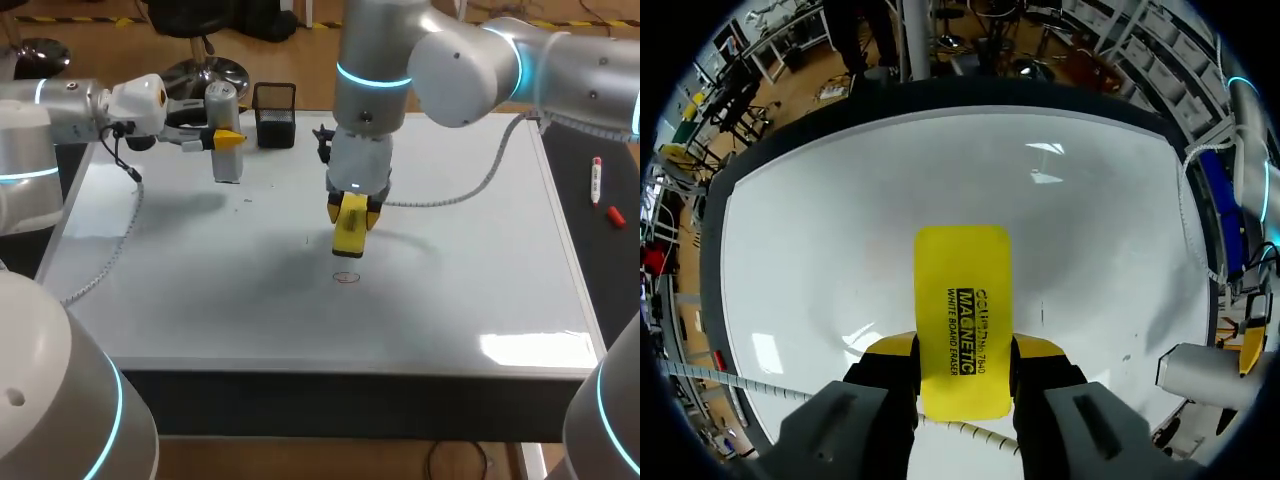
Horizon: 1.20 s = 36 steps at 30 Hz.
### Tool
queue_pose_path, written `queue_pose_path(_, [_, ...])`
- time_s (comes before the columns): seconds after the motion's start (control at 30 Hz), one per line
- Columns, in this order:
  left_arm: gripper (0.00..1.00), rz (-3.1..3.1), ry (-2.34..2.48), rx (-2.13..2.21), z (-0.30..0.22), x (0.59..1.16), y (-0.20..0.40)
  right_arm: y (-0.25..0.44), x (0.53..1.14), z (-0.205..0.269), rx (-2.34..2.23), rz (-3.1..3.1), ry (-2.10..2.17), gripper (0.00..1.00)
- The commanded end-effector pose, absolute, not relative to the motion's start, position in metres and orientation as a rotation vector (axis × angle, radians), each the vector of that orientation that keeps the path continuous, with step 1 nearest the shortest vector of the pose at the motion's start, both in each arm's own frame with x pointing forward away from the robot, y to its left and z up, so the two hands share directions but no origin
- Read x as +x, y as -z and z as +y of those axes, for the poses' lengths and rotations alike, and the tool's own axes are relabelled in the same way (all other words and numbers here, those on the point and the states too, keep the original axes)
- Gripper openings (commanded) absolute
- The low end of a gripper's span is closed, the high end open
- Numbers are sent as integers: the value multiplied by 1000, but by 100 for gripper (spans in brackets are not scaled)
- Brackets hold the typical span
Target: Pick up the inspection probe, press it on each red-marked spot on the whiteboard one by one, put down the probe, pick up the eraser, and wipe off all the red marks.
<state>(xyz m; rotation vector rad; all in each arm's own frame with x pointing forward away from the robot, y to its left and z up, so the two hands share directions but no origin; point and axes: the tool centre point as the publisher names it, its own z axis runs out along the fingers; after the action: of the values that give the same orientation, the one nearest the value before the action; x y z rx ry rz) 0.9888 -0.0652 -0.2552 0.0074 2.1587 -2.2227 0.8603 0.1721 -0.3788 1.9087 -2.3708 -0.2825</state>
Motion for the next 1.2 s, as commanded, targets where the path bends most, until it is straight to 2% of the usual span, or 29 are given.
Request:
queue_pose_path(0.03, [0,2158,2219,5,-66,988,254,386,855,179,1926,-2345,288,0])
queue_pose_path(0.5, [0,2158,2219,5,-66,988,254,412,813,214,2021,-2255,300,0])
queue_pose_path(1.2, [0,2158,2219,5,-66,988,254,434,805,216,2016,-2207,318,0])
